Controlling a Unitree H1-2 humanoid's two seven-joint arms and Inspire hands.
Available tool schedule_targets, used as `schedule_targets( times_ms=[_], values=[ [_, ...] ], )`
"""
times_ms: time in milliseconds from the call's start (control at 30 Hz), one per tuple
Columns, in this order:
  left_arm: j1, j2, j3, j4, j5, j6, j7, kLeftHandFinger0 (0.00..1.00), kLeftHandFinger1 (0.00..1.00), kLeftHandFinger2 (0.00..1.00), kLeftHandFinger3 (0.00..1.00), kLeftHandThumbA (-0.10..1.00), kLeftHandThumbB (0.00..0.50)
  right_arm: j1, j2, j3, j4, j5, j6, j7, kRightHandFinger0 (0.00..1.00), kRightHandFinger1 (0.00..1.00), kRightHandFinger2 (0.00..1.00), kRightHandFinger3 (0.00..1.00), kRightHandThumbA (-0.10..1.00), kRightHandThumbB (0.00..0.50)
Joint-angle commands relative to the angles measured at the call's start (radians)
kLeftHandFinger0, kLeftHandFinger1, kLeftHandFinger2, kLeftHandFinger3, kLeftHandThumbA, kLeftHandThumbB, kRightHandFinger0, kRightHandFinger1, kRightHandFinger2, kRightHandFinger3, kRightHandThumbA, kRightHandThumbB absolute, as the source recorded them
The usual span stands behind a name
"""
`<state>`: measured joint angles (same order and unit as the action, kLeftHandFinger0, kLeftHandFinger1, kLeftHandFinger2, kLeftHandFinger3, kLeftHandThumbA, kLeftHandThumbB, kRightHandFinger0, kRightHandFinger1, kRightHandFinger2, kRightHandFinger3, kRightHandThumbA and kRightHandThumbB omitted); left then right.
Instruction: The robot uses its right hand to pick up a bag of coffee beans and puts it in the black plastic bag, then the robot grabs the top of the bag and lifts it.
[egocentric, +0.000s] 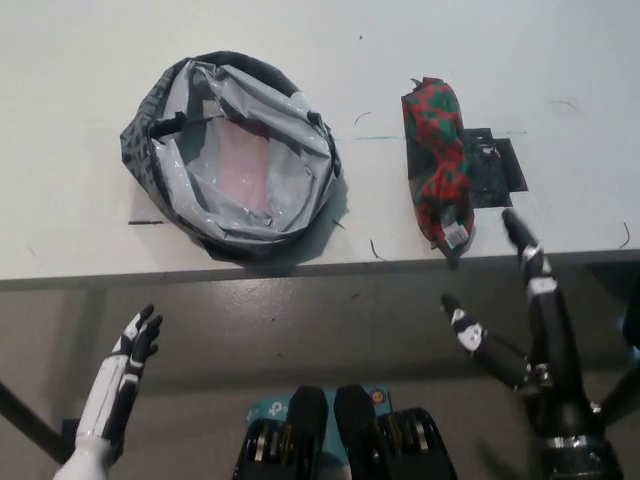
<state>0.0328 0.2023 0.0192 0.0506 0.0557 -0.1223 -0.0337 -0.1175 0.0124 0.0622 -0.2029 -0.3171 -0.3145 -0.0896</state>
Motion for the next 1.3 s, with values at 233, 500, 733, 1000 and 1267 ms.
schedule_targets(
  times_ms=[233, 500, 733, 1000, 1267],
  values=[
    [0.036, 0.014, -0.005, -0.051, 0.006, -0.080, -0.018, 1.00, 1.00, 1.00, 1.00, 1.00, 0.222, -0.403, -0.016, -0.049, -0.221, -0.274, 0.448, 0.137, 1.00, 1.00, 1.00, 1.00, 0.90, 0.290],
    [-0.009, 0.017, -0.026, -0.034, 0.033, -0.065, -0.022, 1.00, 1.00, 1.00, 1.00, 1.00, 0.233, -0.768, -0.129, -0.013, 0.024, -0.346, 0.726, 0.281, 1.00, 1.00, 1.00, 1.00, 0.95, 0.347],
    [-0.039, 0.024, -0.035, -0.025, 0.045, -0.057, -0.027, 1.00, 1.00, 1.00, 1.00, 1.00, 0.242, -0.983, -0.164, 0.004, 0.363, -0.428, 0.784, 0.334, 1.00, 1.00, 1.00, 1.00, 0.88, 0.381],
    [-0.046, 0.027, -0.040, -0.018, 0.042, -0.074, -0.031, 1.00, 1.00, 1.00, 1.00, 1.00, 0.221, -1.086, -0.155, -0.028, 0.648, -0.467, 0.784, 0.311, 1.00, 1.00, 1.00, 1.00, 0.89, 0.404],
    [-0.047, 0.026, -0.047, -0.011, 0.048, -0.077, -0.029, 1.00, 1.00, 1.00, 1.00, 1.00, 0.230, -1.121, -0.119, -0.061, 0.839, -0.466, 0.784, 0.287, 1.00, 1.00, 1.00, 1.00, 0.91, 0.424]
  ],
)
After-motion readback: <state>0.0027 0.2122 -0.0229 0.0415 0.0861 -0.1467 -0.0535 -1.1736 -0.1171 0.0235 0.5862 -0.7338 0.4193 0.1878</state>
